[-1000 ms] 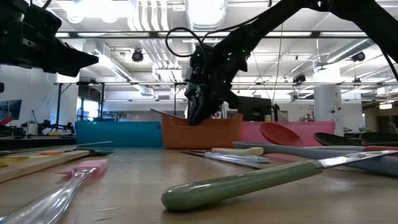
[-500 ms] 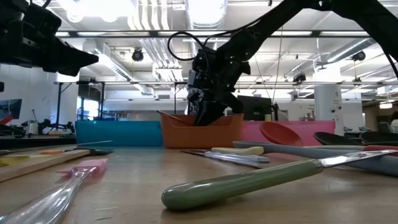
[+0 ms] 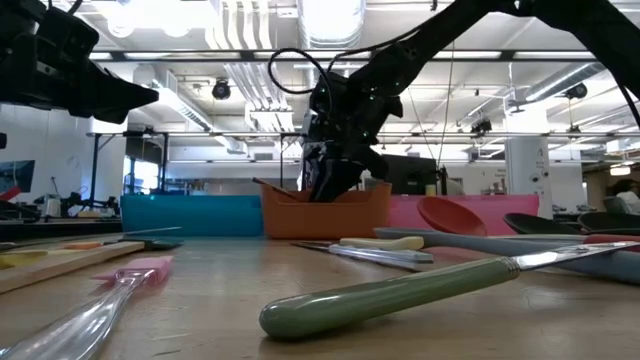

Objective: Pick & Place Kitchen Items
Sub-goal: Put the black ladle scoop into the pink bin

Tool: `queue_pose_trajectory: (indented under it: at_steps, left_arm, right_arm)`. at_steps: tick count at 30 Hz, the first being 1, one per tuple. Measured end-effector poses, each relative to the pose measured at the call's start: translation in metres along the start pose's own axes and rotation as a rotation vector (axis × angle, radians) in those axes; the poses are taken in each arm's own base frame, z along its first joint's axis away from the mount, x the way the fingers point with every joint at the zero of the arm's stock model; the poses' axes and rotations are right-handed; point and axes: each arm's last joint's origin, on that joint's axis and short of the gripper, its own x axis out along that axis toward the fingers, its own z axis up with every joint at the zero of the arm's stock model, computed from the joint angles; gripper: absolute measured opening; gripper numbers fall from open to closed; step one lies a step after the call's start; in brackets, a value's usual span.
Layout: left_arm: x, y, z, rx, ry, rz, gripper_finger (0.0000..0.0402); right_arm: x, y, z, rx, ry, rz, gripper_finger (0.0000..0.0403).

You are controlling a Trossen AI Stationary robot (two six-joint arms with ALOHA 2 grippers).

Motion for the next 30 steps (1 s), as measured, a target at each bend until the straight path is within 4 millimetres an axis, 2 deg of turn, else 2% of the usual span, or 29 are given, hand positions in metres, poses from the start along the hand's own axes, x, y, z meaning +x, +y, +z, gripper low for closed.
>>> queue_pose_trajectory:
  at_steps: [6,12,18,23,27,30]
  left_arm:
    - [0.000,0.000,0.000,0.000,0.000,0.000,0.0014]
    - [0.000,0.000,0.000,0.000,0.000,0.000,0.0014]
    - [0.000,0.000,0.000,0.000,0.000,0.000,0.0014]
    - [0.000,0.000,0.000,0.000,0.000,0.000,0.0014]
    - [0.000,0.000,0.000,0.000,0.000,0.000,0.0014]
    - [0.000,0.000,0.000,0.000,0.000,0.000,0.0014]
  right_arm:
    - [-0.025,0.000,0.014,0.038,-0.045,-0.036,0.0121]
    - [-0.065,0.017,0.030,0.164,-0.044,-0.014,0.0109]
    - [-0.121,0.054,0.053,0.327,-0.056,0.005,0.0087]
    - [-0.161,0.094,0.068,0.529,-0.039,-0.014,0.0066]
    - [-0.184,0.129,0.076,0.750,-0.018,0.040,0.0053]
    - [-0.195,0.155,0.080,0.856,0.015,0.028,0.0046]
